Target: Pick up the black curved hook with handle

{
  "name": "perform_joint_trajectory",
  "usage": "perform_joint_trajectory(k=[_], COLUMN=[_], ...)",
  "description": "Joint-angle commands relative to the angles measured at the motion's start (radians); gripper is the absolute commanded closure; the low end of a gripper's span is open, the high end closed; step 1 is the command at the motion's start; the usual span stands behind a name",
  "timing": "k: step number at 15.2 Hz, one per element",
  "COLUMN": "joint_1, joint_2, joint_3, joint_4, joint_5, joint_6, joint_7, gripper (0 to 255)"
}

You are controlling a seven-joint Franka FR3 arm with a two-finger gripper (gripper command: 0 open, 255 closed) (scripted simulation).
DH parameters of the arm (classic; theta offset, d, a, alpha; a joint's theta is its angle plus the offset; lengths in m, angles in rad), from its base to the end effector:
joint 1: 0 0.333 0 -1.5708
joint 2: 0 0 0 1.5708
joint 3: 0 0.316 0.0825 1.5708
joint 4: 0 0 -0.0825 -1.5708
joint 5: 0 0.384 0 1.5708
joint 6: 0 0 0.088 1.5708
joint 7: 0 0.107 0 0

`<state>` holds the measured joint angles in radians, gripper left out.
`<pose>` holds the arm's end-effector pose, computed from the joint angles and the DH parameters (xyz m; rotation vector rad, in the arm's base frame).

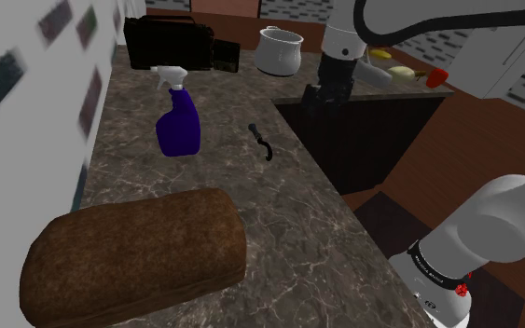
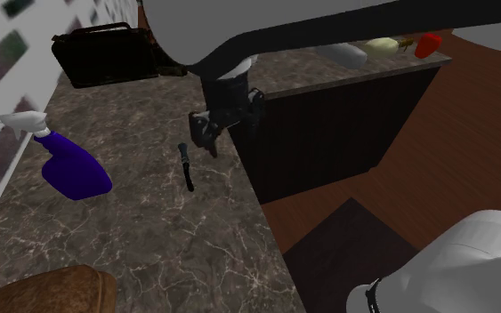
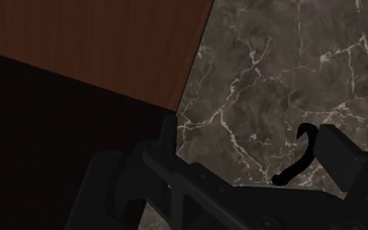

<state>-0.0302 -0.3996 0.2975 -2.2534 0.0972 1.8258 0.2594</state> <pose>0.4130 0.1325 0.5102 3.1097 -0.0674 -0.0555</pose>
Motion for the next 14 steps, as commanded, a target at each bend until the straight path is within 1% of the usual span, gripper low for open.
perform_joint_trajectory(k=[1,4,8,13,14], joint_1=[-0.007,-0.017,-0.021,-0.005,-0.004], joint_2=[0.071,0.182,0.339,0.529,0.534], joint_3=[0.027,0.061,0.093,0.103,0.102], joint_4=[0.028,0.083,0.176,0.314,0.306], joint_5=[-0.005,-0.026,-0.076,-0.153,-0.155], joint_6=[0.048,0.109,0.174,0.222,0.235], joint_7=[0.058,0.145,0.264,0.4,0.402], gripper=[0,0,0,0,0])
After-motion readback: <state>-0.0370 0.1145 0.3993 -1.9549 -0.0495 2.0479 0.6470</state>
